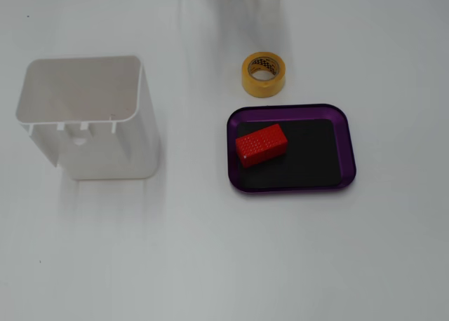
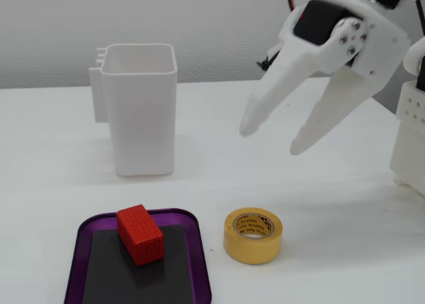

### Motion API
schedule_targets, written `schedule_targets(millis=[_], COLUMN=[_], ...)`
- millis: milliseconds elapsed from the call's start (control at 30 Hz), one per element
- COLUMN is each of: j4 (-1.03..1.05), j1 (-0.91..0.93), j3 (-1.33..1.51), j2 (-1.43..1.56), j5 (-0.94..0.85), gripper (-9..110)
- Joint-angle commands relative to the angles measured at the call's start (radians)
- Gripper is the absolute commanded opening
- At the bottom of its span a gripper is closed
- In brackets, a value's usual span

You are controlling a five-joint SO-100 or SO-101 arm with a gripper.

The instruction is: Remove the yellow tape from the box.

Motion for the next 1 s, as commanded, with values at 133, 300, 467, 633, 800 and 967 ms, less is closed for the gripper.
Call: schedule_targets(millis=[133, 300, 467, 633, 800, 967], j4=[0.011, 0.025, 0.049, 0.058, 0.06, 0.048], j1=[0.17, 0.245, 0.253, 0.244, 0.244, 0.244], j3=[0.316, 0.538, 0.644, 0.692, 0.699, 0.701], j2=[0.451, 0.762, 0.736, 0.73, 0.741, 0.742], j5=[0.009, 0.011, 0.015, 0.017, 0.071, 0.187], gripper=[21, 21, 21, 21, 21, 21])
